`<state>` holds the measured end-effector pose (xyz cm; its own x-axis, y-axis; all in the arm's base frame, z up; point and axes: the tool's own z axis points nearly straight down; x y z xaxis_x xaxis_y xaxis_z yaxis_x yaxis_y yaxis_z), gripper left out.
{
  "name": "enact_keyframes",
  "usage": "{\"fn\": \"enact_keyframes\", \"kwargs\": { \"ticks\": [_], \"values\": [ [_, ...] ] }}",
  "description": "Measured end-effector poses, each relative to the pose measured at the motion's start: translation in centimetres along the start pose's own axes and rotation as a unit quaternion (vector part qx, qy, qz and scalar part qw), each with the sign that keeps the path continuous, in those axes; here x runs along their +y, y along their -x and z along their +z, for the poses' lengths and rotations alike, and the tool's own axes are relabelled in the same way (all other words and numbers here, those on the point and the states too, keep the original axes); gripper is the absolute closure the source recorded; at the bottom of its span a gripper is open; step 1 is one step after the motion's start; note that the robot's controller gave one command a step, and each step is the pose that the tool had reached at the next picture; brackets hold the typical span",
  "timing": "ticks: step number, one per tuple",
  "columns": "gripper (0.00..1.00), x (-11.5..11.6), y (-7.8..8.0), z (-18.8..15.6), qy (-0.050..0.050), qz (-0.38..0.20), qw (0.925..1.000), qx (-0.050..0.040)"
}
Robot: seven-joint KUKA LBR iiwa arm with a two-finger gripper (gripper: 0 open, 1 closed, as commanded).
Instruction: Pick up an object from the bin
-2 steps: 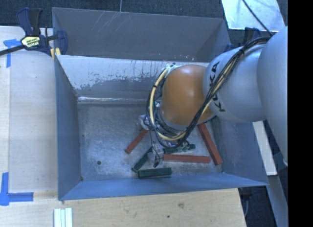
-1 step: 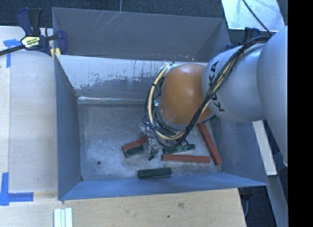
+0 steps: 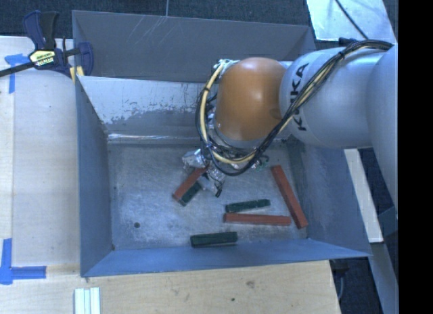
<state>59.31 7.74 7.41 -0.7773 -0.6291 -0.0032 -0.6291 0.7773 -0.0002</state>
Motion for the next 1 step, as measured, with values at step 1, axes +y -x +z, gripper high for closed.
{"fn": "enact_keyframes", "kwargs": {
  "ticks": [1],
  "values": [
    [1.0, -0.51, 0.28, -6.44, -0.002, -0.158, 0.9874, -0.0021]
  ]
}}
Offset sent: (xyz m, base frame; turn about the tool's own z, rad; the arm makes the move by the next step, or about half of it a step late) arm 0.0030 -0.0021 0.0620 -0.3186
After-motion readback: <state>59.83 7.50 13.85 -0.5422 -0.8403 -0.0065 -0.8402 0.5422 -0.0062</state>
